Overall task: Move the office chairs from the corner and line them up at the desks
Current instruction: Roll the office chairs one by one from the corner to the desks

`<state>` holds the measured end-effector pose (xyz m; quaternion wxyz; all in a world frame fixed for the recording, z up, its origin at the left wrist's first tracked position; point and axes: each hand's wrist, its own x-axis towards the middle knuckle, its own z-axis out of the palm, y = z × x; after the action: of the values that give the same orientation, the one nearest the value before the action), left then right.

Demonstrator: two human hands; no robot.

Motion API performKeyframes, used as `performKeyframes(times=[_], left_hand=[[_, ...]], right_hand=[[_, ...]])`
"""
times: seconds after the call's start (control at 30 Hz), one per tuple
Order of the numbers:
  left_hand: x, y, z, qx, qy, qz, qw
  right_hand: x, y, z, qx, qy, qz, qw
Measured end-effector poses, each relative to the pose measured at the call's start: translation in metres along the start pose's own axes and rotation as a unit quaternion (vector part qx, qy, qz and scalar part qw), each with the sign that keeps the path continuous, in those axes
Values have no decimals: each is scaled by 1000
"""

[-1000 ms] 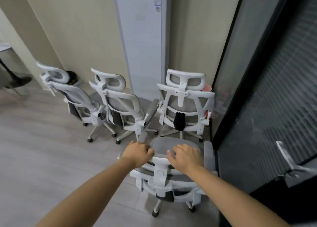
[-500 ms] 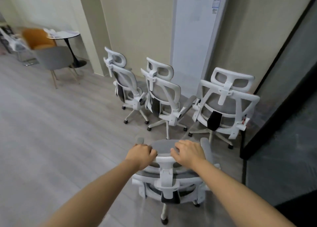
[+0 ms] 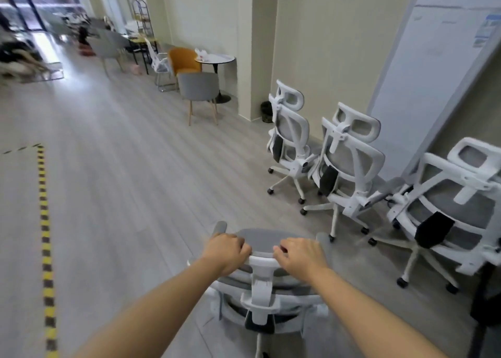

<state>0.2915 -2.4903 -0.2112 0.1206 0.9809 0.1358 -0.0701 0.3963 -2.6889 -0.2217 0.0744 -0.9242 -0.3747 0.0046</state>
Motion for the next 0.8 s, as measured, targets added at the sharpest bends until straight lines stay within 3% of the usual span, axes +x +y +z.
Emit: performKeyframes(times=[0.37,0.8], left_hand=[[-121,-189,-12,0,62,-151,987],[-266,-386,-33,24,138,-354,925]], right_hand=[[50,-210,28,24,-54,-157,986],[120,-479,71,54,-85,-363,926]])
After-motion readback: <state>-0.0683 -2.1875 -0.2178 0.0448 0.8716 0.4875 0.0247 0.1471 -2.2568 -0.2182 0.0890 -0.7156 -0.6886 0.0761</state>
